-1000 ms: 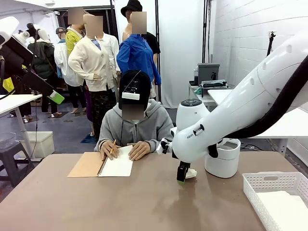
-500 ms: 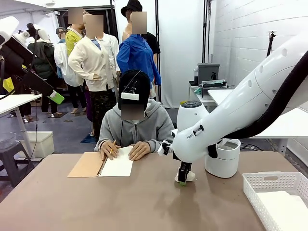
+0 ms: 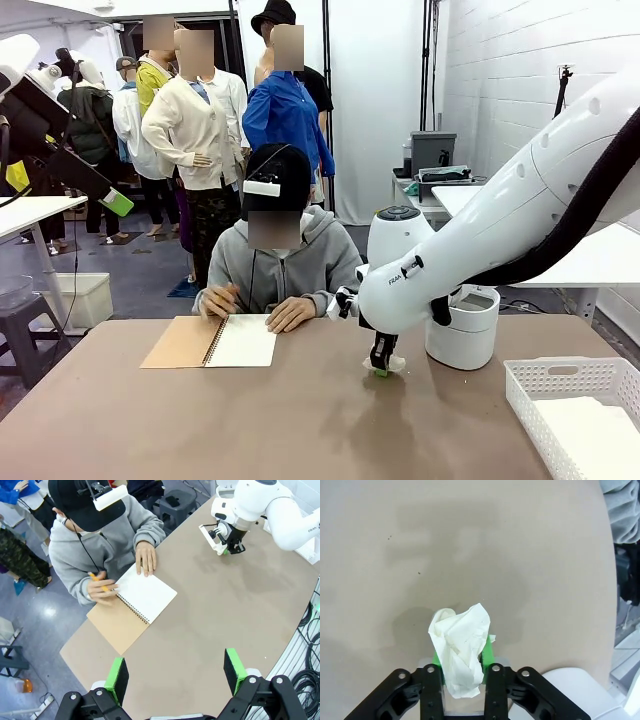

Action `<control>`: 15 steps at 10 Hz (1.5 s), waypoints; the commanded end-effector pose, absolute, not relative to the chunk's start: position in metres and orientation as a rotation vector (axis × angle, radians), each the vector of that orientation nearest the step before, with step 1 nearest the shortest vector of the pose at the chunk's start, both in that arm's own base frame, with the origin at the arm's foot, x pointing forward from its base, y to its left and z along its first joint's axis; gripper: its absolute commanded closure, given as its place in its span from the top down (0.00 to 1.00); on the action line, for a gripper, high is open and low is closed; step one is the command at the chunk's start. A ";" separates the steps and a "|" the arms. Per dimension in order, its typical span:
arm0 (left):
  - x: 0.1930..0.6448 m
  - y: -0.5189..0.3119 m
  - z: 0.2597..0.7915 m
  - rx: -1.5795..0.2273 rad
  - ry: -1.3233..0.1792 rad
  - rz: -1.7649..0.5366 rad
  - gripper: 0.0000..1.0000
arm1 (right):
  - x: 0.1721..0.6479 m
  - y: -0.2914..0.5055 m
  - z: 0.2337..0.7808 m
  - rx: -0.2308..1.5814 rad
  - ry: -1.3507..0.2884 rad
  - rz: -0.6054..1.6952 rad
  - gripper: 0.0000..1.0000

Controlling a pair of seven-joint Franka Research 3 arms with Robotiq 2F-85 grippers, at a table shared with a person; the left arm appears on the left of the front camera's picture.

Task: Sort the paper based on its condition.
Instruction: If a person hands you a paper, place it in the Organizing basket , and if it's crumpled, put it in the Trash can.

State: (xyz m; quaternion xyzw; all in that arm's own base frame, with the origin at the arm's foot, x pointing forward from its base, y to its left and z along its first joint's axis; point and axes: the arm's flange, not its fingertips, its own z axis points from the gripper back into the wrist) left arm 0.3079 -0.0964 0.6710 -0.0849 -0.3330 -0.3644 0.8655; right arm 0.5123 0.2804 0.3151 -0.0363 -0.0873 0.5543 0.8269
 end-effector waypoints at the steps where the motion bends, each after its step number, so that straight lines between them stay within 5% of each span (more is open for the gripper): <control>1: 0.308 -0.095 0.671 -0.186 -0.699 -0.764 1.00 | 0.502 0.276 0.345 -0.015 -0.160 1.164 0.00; 8: 0.308 -0.095 0.671 -0.186 -0.699 -0.764 1.00 | 0.501 0.243 0.496 0.117 -0.217 1.053 0.00; 12: 0.308 -0.095 0.671 -0.186 -0.699 -0.764 1.00 | 0.535 0.212 0.538 0.186 -0.215 0.916 0.00; 15: 0.308 -0.095 0.671 -0.186 -0.699 -0.764 1.00 | 0.558 0.183 0.533 0.077 -0.166 0.832 0.00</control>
